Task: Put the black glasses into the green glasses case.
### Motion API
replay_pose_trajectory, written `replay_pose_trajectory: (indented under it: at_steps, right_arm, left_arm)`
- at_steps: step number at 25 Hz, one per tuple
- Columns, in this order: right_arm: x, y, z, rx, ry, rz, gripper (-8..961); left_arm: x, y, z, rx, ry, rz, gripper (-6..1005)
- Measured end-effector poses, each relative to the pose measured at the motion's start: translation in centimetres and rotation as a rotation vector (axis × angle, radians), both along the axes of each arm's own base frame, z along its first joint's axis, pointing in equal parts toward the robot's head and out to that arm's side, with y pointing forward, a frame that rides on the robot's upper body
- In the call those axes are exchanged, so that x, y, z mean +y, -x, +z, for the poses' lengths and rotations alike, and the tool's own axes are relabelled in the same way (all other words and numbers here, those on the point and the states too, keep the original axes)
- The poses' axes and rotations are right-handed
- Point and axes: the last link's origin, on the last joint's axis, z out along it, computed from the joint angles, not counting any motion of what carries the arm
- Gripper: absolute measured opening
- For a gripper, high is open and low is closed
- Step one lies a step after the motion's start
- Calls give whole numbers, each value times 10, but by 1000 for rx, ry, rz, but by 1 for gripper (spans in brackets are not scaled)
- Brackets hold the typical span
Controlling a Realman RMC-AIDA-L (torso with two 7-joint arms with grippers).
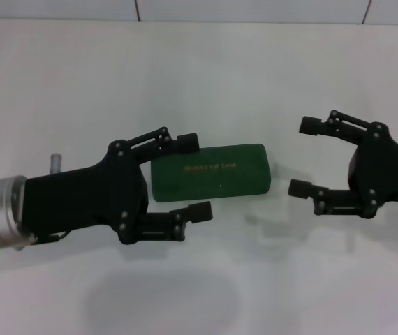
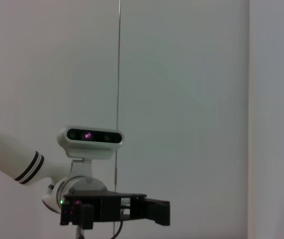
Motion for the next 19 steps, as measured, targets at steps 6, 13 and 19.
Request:
replay_pose_trajectory:
  at_steps: [6, 13, 19]
  right_arm:
    - [2, 0, -11, -39, 12, 11, 890]
    - [1, -1, -14, -50, -1, 19, 894]
    - [4, -1, -14, -62, -13, 11, 894]
  left_arm:
    - [-7, 9, -5, 8, -12, 12, 878]
    - [-14, 17, -9, -14, -60, 44, 886]
    - [-14, 16, -11, -16, -53, 44, 886]
